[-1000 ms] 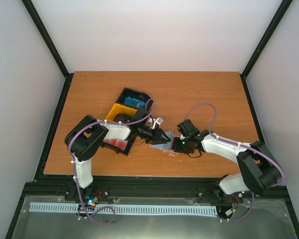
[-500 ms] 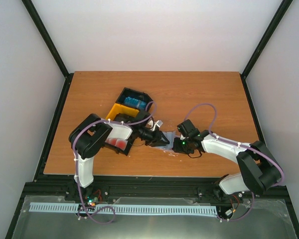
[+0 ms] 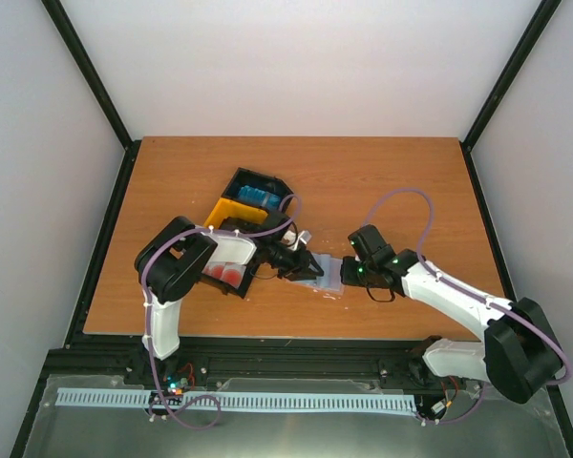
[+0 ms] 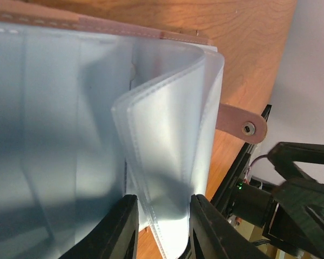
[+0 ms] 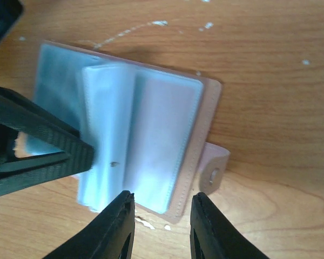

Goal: Put the credit cards into the card holder
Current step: Turn over the card slot in the card holder, then adjust the storage box at the center of the board.

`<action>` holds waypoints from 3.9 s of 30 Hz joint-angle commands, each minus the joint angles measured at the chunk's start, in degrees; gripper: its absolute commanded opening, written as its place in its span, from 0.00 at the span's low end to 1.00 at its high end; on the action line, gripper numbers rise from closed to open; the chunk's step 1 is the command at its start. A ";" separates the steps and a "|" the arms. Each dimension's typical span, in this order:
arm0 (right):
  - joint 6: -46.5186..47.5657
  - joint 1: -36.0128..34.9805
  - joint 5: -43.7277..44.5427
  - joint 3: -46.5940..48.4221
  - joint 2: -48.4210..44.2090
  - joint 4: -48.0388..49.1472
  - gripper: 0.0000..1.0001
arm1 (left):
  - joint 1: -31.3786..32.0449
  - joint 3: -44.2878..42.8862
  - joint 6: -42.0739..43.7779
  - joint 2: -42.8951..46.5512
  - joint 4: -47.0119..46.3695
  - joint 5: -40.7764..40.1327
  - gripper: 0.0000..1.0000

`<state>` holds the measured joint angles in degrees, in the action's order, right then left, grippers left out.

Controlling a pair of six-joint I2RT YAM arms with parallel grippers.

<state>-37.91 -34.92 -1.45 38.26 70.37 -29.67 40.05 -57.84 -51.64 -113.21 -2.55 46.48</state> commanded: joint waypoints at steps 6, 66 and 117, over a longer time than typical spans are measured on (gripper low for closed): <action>2.82 -0.41 -4.18 3.06 6.90 3.76 0.27 | 0.71 -3.16 3.28 0.39 4.81 -3.40 0.29; -8.65 -0.35 3.74 17.19 13.55 -2.41 0.29 | -7.51 -2.05 16.82 18.45 34.99 -41.05 0.42; 7.10 6.86 2.46 17.01 15.80 5.15 0.30 | -14.04 -17.73 32.73 4.78 40.79 -31.43 0.62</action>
<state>-32.21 -28.53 1.45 54.89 85.14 -25.32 25.78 -78.35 -19.46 -110.34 36.14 12.69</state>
